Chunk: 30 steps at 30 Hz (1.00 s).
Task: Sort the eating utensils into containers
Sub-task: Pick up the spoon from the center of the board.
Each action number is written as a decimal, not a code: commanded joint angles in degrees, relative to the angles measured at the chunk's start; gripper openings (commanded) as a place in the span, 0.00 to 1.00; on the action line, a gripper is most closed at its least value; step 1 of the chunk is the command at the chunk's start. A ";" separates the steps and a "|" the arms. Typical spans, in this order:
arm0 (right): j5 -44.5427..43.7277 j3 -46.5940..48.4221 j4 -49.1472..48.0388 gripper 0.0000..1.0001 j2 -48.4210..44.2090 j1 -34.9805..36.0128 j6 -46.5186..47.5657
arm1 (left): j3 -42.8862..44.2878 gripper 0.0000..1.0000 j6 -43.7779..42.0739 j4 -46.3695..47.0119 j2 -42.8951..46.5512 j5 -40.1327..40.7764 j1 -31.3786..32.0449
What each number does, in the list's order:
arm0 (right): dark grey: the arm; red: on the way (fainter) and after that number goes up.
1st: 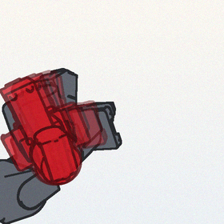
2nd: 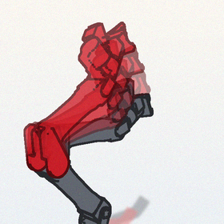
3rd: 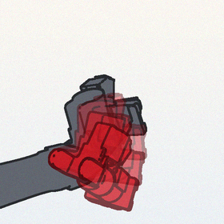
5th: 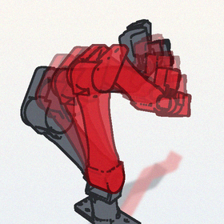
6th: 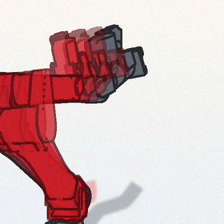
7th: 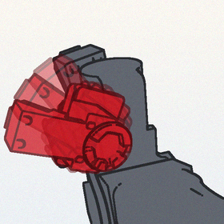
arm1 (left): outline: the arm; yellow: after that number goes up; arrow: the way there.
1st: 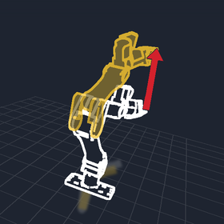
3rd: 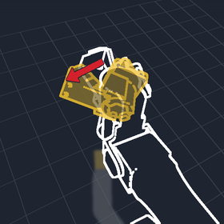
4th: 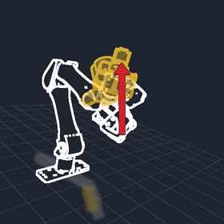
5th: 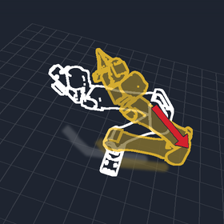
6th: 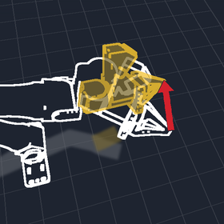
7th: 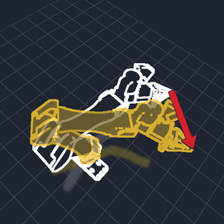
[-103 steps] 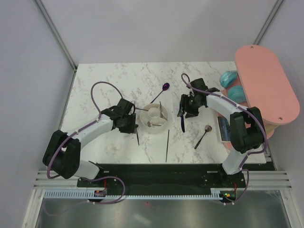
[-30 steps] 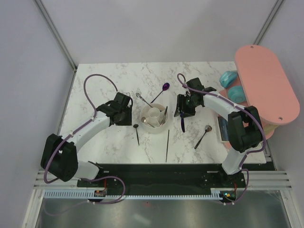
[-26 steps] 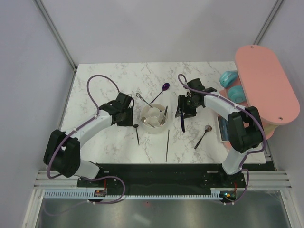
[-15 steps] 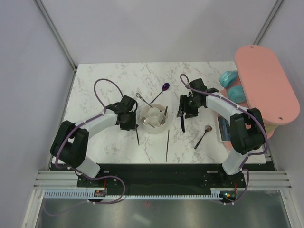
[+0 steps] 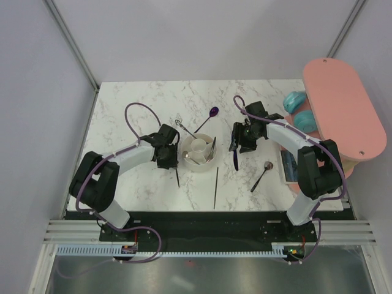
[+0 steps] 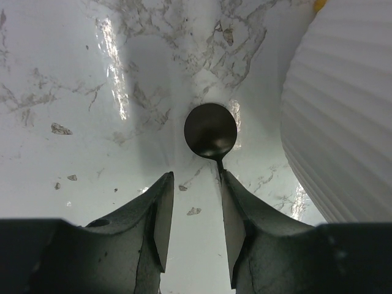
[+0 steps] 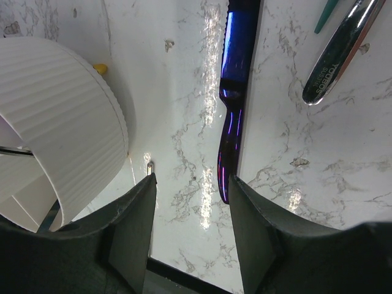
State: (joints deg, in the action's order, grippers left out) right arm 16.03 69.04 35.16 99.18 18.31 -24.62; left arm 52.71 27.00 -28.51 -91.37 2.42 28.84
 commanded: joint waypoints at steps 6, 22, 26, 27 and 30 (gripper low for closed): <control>-0.48 0.93 0.26 0.58 -1.27 -0.29 0.10 | 2.40 0.44 1.56 1.71 -1.70 0.04 1.22; -0.56 1.01 0.26 0.58 -0.74 -0.29 -0.34 | 4.42 0.38 1.65 1.27 -6.01 2.07 3.06; -0.56 1.10 0.18 0.58 -0.56 -0.29 -0.51 | 4.33 0.16 1.39 0.30 -6.01 2.33 3.15; -0.56 1.10 0.26 0.58 -0.48 -0.29 -0.60 | 4.16 0.05 1.21 -0.05 -5.57 2.50 3.15; -0.56 1.10 0.09 0.58 -0.30 -0.38 -0.60 | 3.02 0.02 1.12 -1.19 -3.65 3.56 3.15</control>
State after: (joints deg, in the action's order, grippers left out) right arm 16.03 69.04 35.18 99.18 18.20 -24.73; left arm 55.94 27.49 -28.23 -96.38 4.49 31.62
